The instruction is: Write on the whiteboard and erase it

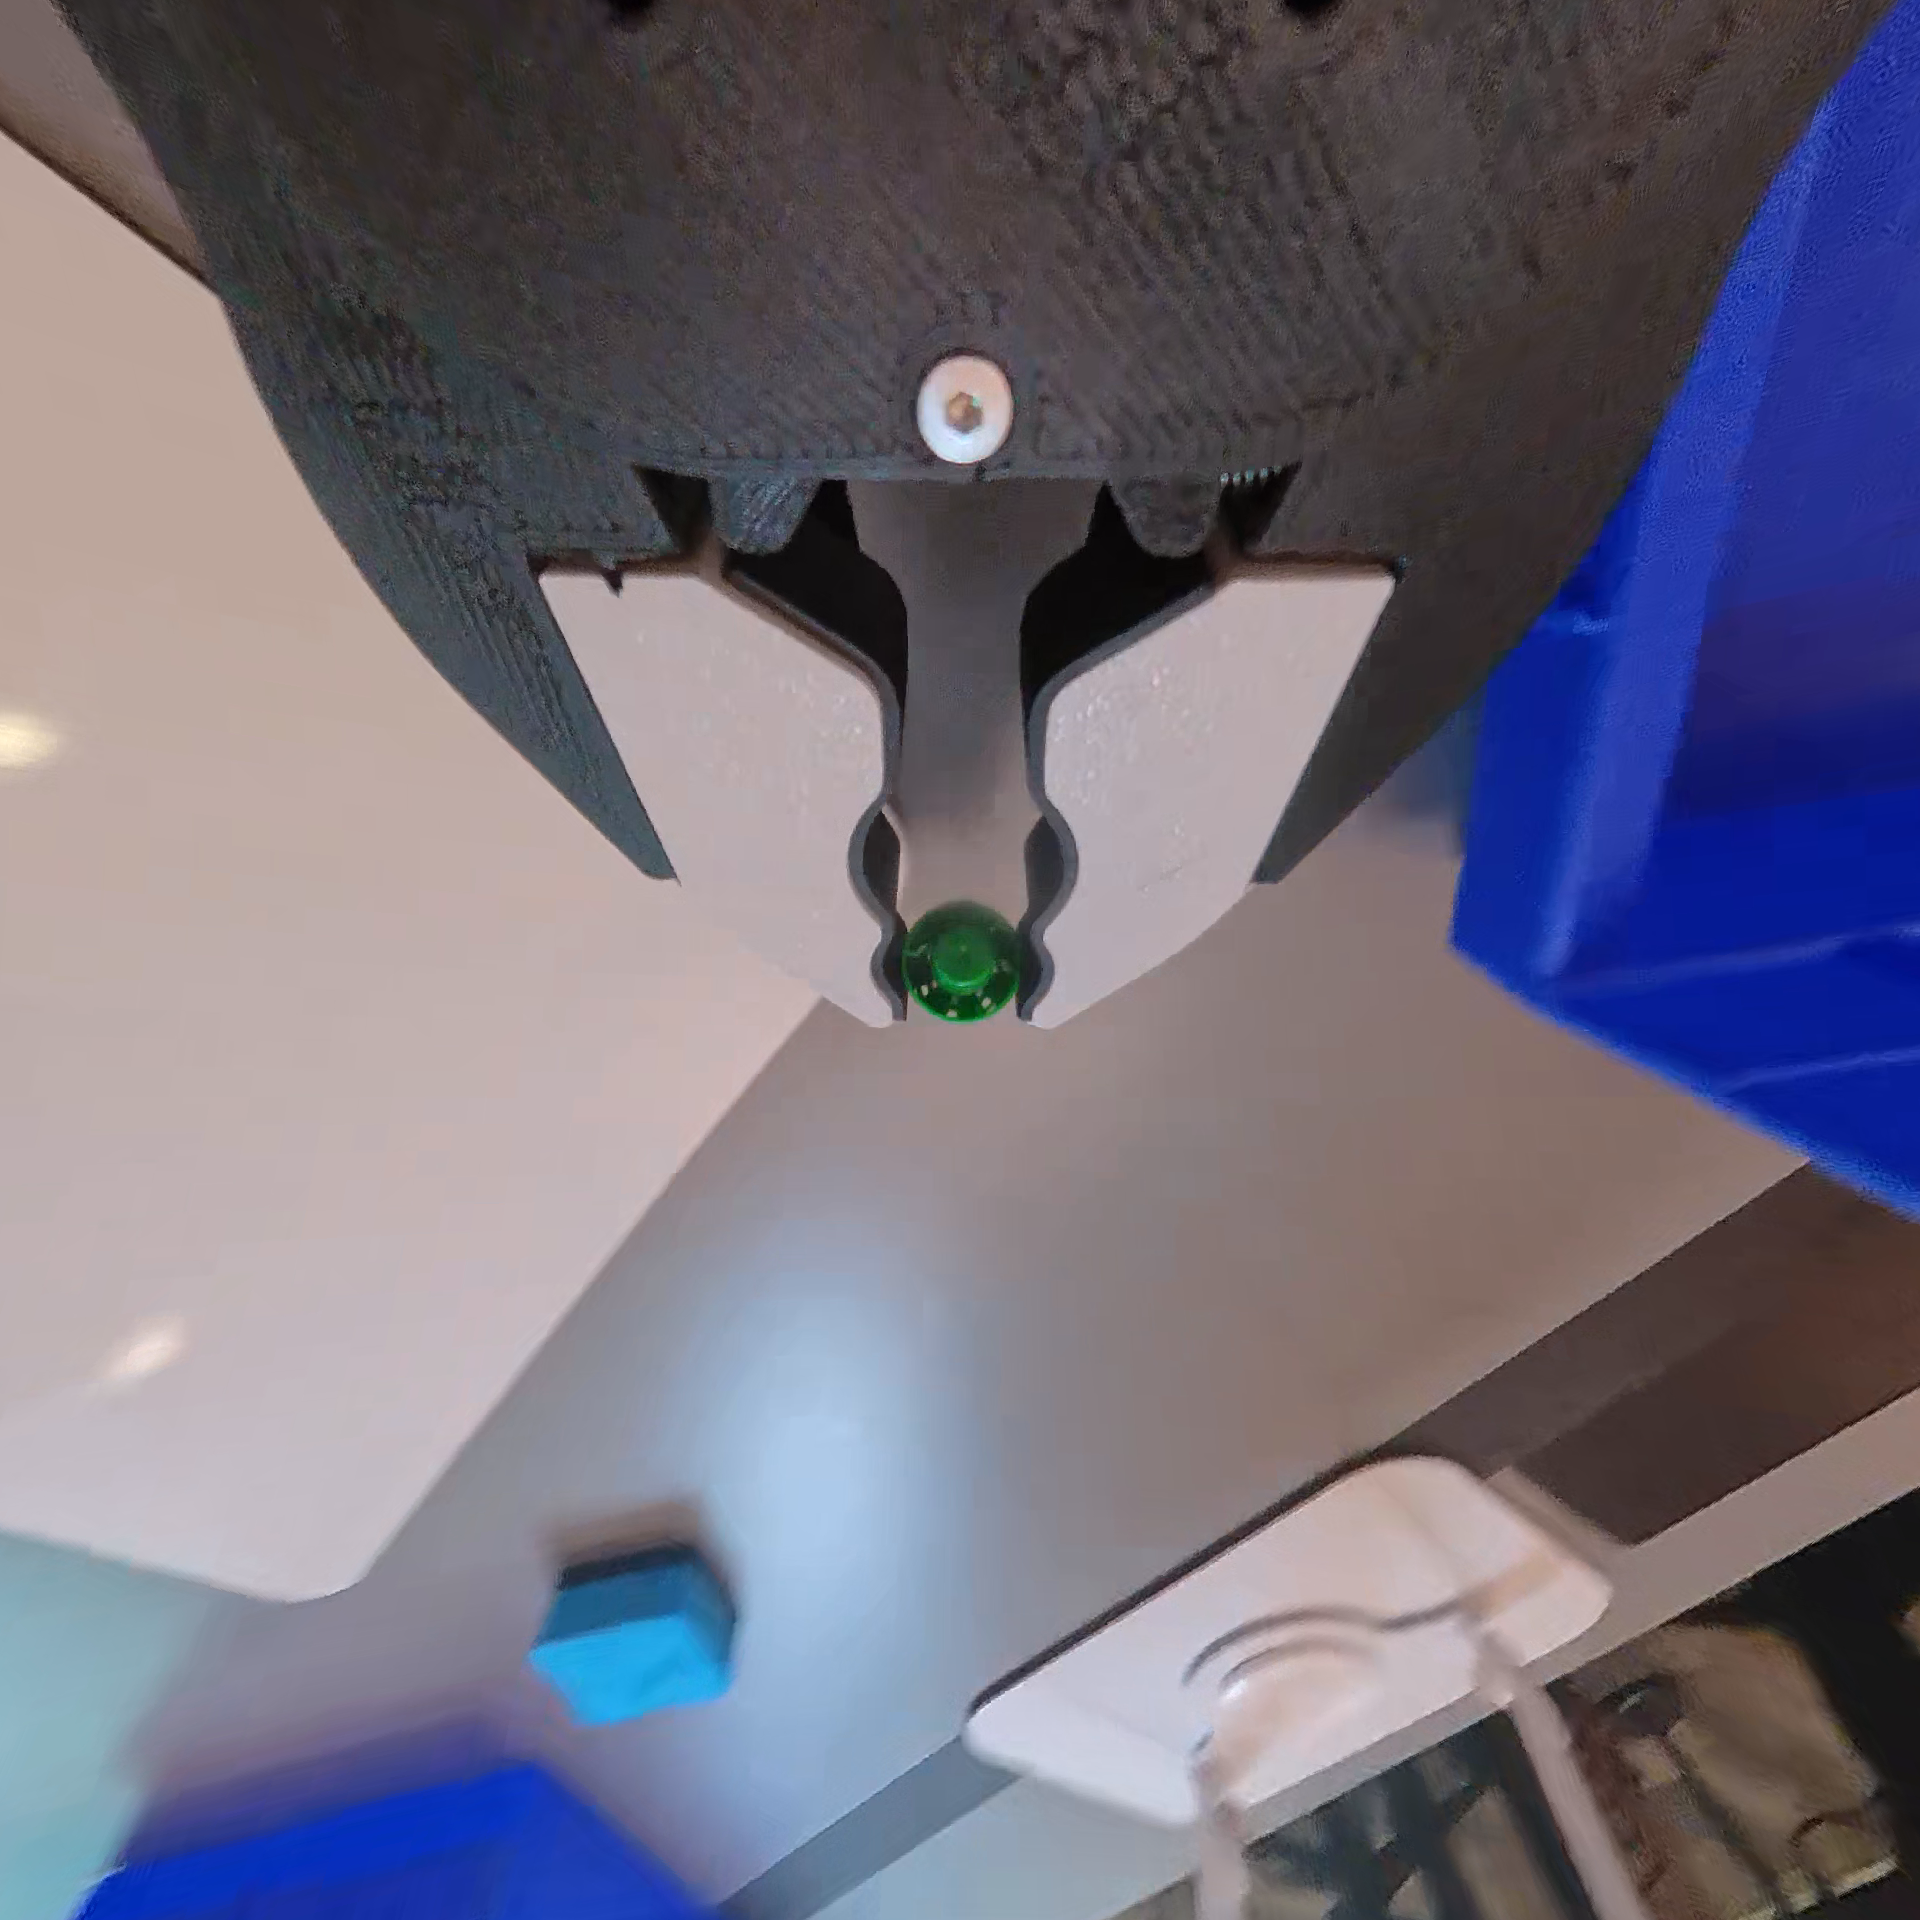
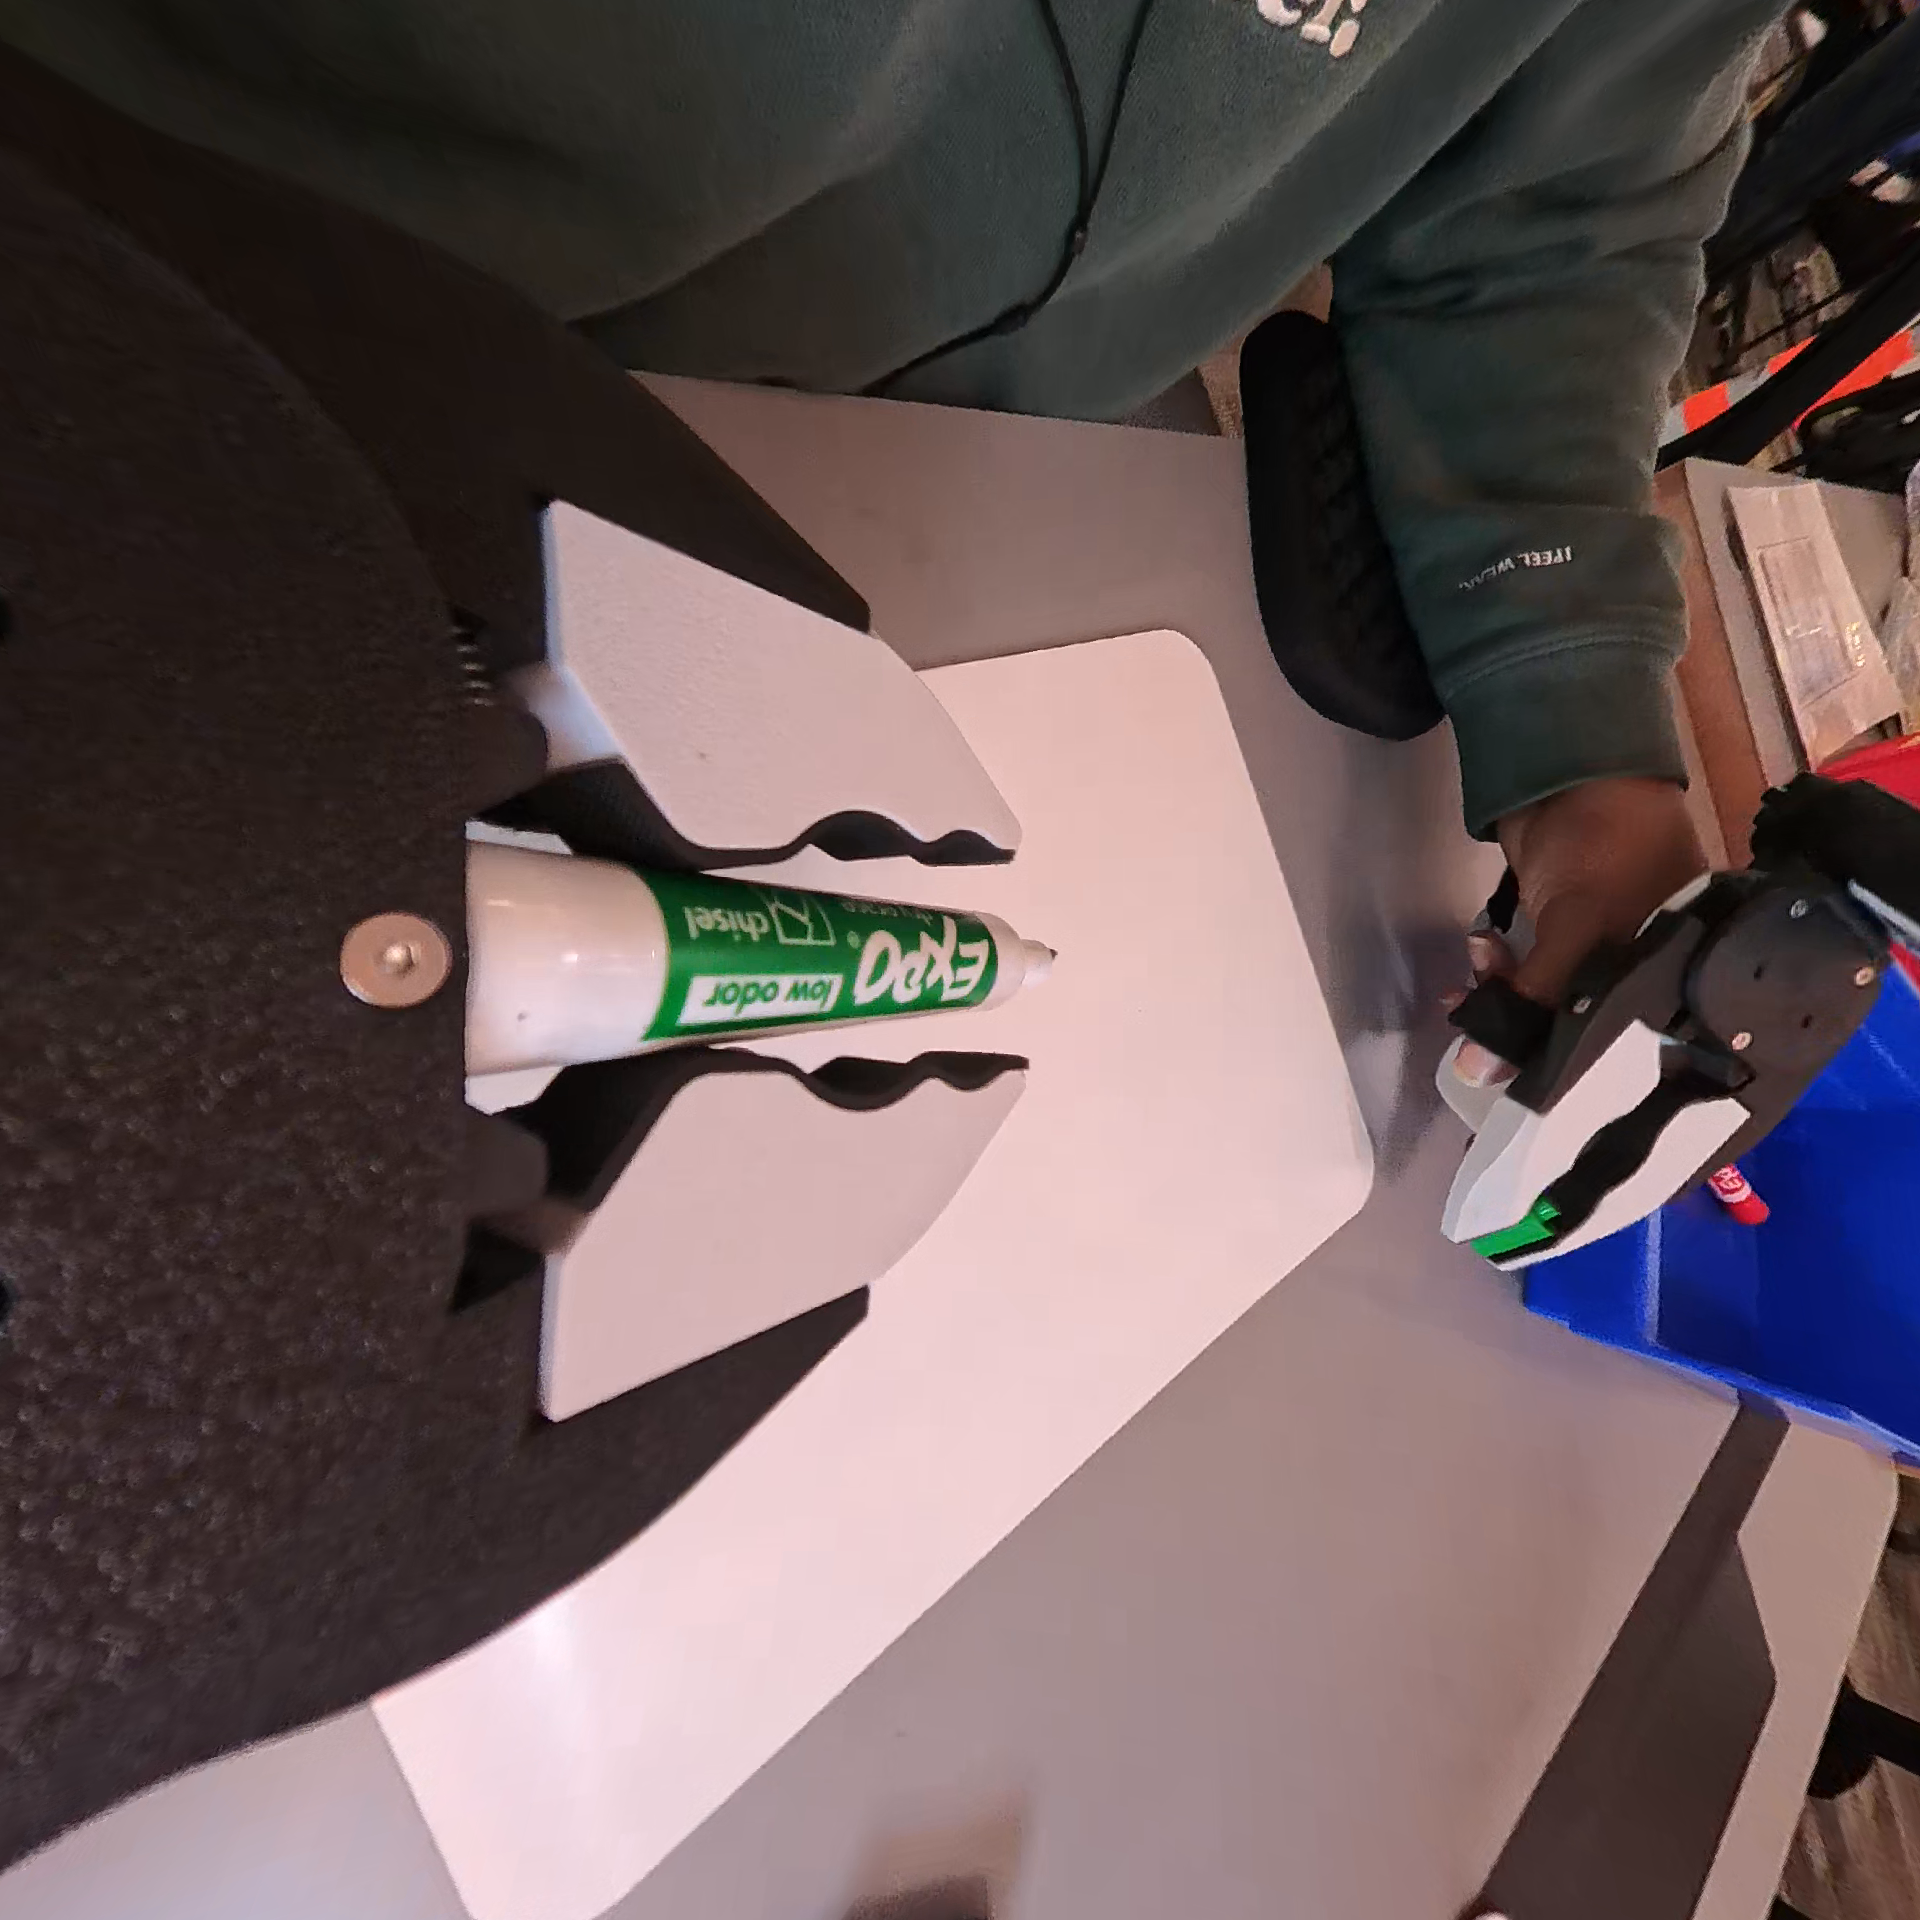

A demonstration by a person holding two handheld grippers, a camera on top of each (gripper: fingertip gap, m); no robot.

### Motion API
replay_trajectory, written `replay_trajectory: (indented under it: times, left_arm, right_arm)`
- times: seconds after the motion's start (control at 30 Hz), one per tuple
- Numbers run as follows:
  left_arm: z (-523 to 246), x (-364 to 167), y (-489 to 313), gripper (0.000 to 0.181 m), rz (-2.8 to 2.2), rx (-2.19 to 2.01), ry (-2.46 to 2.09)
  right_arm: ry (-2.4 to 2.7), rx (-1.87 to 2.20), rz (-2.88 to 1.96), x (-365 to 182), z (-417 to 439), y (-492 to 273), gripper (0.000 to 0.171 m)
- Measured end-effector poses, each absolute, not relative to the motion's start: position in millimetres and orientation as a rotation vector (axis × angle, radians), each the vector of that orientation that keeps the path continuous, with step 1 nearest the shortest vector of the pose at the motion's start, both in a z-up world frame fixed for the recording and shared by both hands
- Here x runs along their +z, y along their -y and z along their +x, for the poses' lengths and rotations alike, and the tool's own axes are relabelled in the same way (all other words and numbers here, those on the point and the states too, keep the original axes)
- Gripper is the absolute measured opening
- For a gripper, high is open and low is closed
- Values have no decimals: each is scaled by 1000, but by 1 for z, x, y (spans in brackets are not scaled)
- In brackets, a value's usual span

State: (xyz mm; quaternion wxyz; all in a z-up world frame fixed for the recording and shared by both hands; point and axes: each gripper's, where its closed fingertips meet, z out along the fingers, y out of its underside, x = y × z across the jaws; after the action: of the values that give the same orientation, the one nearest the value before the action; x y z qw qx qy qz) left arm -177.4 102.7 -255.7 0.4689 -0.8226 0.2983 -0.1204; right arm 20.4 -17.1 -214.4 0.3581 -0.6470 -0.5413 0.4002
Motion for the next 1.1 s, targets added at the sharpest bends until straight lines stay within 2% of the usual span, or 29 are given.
replay_trajectory:
  times: [0.3,0.5,0.83,1.1]
  left_arm:
    - [-189,-288,-97,20,-2165,-47,-1020]
    - [-171,-290,-76,20,-2207,-242,-1125]
    - [-177,-291,-34,20,-2241,-230,-1320]
    - [-180,-292,-15,20,-2257,-246,-1355]
  right_arm:
    - [1419,1040,-1654,-215,17,13,35]
    - [1429,1055,-1648,-213,18,13,35]
    - [1477,872,-1725,-223,44,19,35]
    - [1371,885,-1660,-212,16,0,35]
